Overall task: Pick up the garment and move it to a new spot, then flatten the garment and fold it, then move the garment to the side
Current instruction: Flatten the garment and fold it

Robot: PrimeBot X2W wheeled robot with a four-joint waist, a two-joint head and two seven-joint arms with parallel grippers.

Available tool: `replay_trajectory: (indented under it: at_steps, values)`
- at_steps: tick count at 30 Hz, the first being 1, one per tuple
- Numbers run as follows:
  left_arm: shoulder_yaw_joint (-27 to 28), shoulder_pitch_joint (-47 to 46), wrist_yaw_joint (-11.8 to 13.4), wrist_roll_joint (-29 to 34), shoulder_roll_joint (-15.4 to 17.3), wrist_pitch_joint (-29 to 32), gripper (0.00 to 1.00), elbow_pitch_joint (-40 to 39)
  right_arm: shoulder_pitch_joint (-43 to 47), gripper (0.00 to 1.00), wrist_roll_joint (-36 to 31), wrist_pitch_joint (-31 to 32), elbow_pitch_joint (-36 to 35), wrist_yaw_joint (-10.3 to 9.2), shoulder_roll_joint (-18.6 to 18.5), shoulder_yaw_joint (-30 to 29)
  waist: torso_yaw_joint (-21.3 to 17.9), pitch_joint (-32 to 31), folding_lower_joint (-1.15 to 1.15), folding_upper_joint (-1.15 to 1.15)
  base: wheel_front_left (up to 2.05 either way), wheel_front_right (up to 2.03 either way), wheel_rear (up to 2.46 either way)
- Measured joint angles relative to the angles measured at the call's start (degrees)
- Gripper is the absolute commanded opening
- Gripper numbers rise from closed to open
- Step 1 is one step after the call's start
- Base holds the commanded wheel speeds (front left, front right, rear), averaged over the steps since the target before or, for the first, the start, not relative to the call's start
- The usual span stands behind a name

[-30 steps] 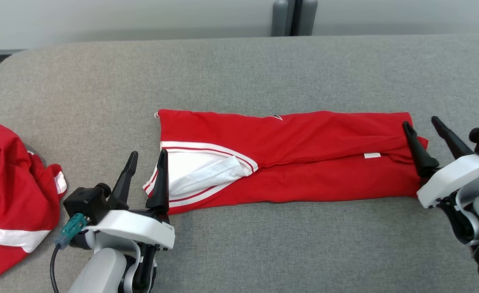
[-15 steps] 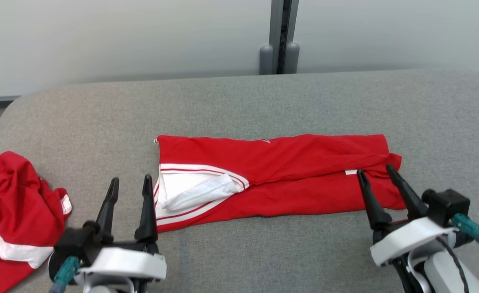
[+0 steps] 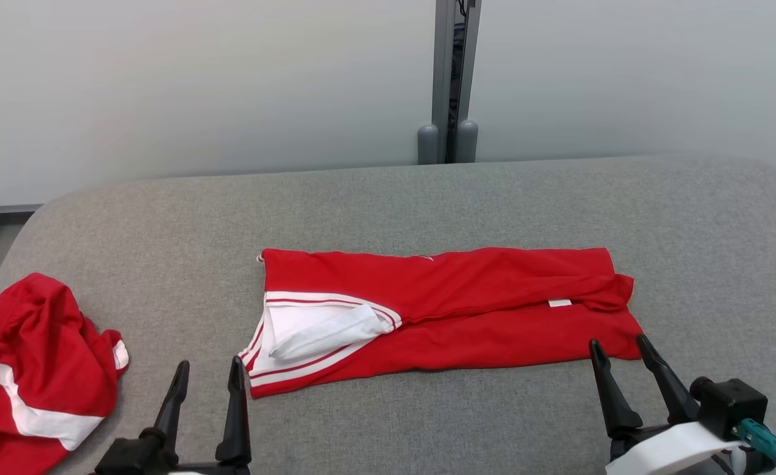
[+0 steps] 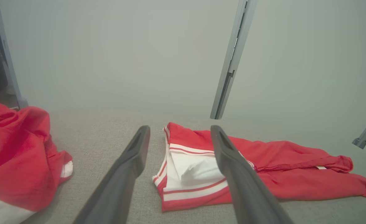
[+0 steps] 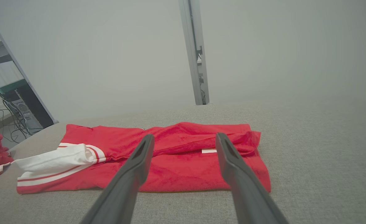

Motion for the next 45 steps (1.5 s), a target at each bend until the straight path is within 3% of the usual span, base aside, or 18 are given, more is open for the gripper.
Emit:
replay_trajectory:
  at_steps: [9, 18, 27, 37, 45]
  values:
    - [-1.19, 1.35, 0.87, 0.10, -0.03, 0.00, 1.00, -0.51, 1.94, 1.00, 0.46, 0.00, -0.73, 0.00, 1.00, -1.29, 0.41, -1.12, 0.00, 0.00, 0.00, 0.00, 0.00]
    - [-1.63, 1.19, 0.86, 0.60, -0.03, 0.00, 1.00, 0.10, 1.74, 1.00, 5.37, -0.01, 1.54, 0.00, 1.65, -0.63, 0.74, -0.47, 0.00, 0.00, 0.00, 0.00, 0.00]
    - [-3.09, -0.04, 0.79, 1.36, -0.02, 0.00, 1.00, 0.58, -5.53, 1.00, 14.16, -0.01, 13.28, -0.01, 1.74, -1.90, 1.39, 1.30, 0.00, 0.00, 0.00, 0.00, 0.00]
    - [-4.43, -2.59, -0.22, 2.10, -0.02, 0.00, 1.00, 1.87, -21.02, 1.00, 12.48, 0.27, 34.37, -0.01, -1.65, -4.58, 3.09, 5.52, 0.00, 0.00, 0.00, 0.00, 0.00]
    - [-5.68, -6.23, -0.45, 2.54, -0.03, 0.00, 1.00, 1.83, -29.82, 1.00, 11.56, 0.37, 44.09, 0.00, -2.40, -3.83, 4.51, 9.88, 0.00, 0.00, 0.00, 0.00, 0.00]
